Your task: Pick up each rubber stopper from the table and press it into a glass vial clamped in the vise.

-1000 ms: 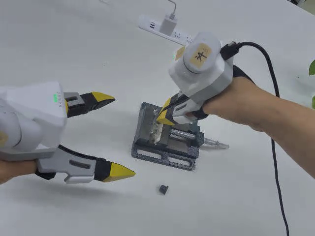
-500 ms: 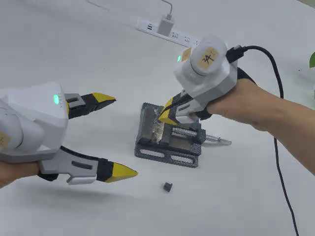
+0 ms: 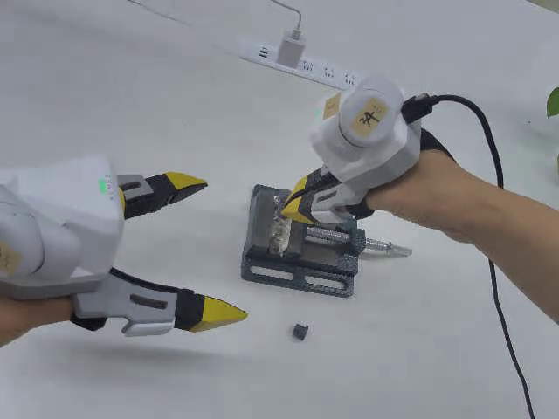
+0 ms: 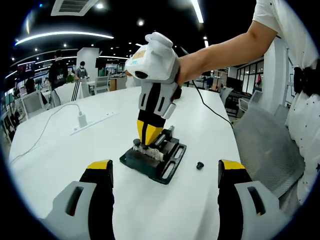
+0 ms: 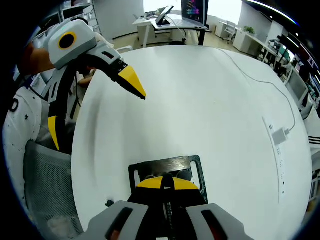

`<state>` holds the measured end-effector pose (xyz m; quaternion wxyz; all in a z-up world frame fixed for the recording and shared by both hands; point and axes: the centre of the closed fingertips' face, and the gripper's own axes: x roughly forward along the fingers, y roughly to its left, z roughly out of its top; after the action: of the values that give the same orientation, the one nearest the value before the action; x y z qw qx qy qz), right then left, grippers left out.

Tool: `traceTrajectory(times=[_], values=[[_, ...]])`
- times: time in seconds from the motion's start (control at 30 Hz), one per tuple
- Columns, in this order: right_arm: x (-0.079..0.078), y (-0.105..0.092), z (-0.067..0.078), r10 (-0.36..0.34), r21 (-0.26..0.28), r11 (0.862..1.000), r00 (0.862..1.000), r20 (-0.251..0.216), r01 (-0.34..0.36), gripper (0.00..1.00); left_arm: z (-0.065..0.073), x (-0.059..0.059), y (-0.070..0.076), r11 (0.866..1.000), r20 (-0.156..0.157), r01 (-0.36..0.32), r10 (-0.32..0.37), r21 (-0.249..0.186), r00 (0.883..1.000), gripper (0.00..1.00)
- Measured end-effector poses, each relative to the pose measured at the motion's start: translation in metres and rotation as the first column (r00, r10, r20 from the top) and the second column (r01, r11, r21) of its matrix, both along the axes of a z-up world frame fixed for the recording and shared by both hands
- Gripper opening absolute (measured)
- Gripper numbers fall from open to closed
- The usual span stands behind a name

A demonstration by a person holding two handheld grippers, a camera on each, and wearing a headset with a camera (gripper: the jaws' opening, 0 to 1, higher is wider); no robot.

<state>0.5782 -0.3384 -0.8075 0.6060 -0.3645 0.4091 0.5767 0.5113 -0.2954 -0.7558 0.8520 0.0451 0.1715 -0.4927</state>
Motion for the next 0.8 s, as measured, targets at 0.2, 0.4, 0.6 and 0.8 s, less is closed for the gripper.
traceTrajectory(times=[0.2, 0.4, 0.6, 0.8], values=[[-0.002, 0.000, 0.002, -0.032, 0.022, 0.999, 0.999, -0.010, 0.033, 0.01, 0.001, -0.002, 0.000, 1.000, 0.000, 0.002, -0.002, 0.004, 1.000, 0.86], [-0.005, -0.001, 0.001, -0.049, 0.042, 0.998, 0.999, -0.020, 0.049, 0.06, -0.001, -0.005, 0.000, 1.000, -0.002, 0.010, -0.010, 0.015, 1.000, 0.86], [-0.006, -0.008, 0.006, -0.070, 0.066, 0.995, 0.998, -0.010, 0.070, 0.11, -0.002, -0.006, 0.003, 1.000, -0.005, 0.011, -0.010, 0.022, 1.000, 0.86], [-0.008, -0.016, 0.015, -0.109, 0.106, 0.988, 0.994, -0.007, 0.109, 0.14, -0.003, -0.006, 0.005, 0.999, -0.007, 0.013, -0.012, 0.032, 1.000, 0.87]])
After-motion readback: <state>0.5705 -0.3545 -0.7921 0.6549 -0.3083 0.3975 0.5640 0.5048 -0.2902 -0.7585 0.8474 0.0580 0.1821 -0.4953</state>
